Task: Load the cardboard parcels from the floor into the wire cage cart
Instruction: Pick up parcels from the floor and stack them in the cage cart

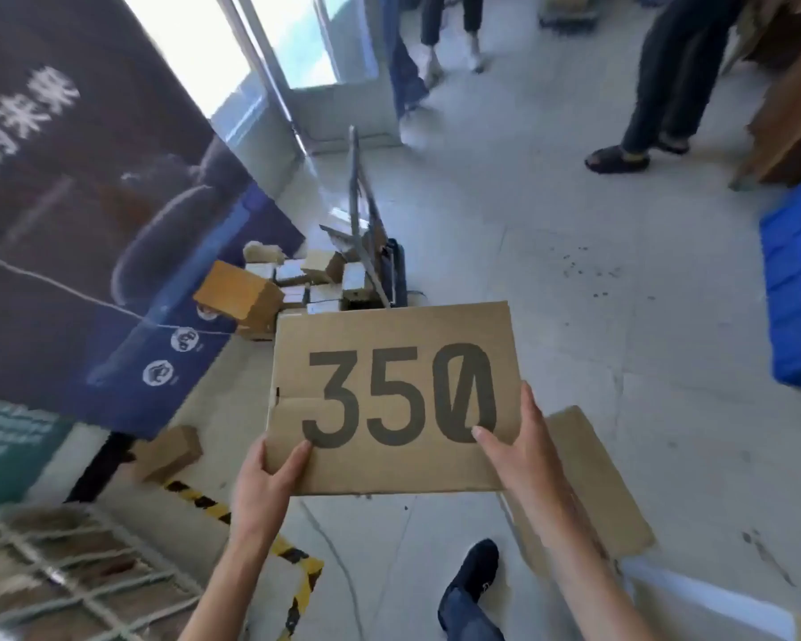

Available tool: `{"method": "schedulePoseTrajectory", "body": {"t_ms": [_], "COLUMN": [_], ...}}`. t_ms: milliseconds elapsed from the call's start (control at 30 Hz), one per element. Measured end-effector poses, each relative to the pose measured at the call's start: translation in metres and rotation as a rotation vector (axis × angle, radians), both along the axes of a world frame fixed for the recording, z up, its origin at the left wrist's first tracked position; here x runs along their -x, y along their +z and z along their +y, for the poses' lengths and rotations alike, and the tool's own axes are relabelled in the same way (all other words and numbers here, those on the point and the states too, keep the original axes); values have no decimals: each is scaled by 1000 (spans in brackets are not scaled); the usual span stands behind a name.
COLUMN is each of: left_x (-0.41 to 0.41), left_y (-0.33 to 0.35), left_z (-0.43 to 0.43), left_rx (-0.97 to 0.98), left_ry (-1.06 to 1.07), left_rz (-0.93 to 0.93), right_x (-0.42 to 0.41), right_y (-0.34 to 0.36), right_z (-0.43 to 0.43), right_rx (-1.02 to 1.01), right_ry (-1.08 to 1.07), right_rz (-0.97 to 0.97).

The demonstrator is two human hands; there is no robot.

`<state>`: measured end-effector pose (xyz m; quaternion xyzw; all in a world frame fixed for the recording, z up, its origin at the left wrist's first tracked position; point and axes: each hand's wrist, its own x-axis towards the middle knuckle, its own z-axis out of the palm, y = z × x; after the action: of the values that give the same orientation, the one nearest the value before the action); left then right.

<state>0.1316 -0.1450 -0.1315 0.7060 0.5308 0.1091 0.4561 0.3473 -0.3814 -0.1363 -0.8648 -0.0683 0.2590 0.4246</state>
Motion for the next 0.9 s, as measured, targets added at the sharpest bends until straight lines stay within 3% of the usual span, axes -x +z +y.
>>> {"method": "schedulePoseTrajectory", "body": {"t_ms": [133,267,533,700,900], "left_x": [126,264,517,625,699], "left_y": [43,76,108,107,99], "left_z": [18,7,-70,-105,-105], "left_rx": [-149,-163,-224,-241,-233], "left_ry": [304,547,884,1037,1162], "left_rz": [9,-28,-81,-57,-31], "right_x": [71,179,424,534,616], "right_y": [42,77,102,104,105], "right_z": [81,141,182,194,232], "right_rx": [-71,-120,-127,-118,-108], "right_ry": [284,534,897,1057,1183], "right_rz": [-41,-40,-58,-36,-26]}}
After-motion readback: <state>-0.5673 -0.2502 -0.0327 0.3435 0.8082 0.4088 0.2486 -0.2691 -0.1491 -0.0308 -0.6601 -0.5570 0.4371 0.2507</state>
